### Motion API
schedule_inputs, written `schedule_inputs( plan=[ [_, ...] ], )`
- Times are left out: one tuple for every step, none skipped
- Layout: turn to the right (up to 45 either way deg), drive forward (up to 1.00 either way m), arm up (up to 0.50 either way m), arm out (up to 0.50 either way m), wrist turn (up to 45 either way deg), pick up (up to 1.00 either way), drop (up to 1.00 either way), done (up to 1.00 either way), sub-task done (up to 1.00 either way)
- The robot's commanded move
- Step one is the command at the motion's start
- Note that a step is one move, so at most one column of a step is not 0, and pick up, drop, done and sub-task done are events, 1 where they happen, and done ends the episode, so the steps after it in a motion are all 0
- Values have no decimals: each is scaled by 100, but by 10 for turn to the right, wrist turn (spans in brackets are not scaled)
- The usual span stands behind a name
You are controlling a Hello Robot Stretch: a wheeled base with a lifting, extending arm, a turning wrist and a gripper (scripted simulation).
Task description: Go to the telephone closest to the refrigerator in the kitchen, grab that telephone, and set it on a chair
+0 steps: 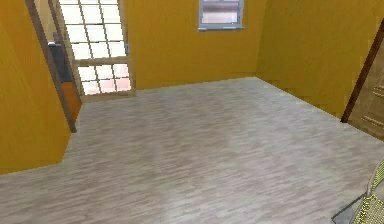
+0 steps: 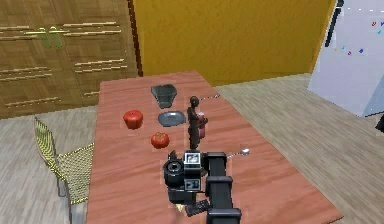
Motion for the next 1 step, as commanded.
schedule_inputs(
  plan=[
    [0, 0, -30, 0, 0, 0, 0, 0, 0]
  ],
)
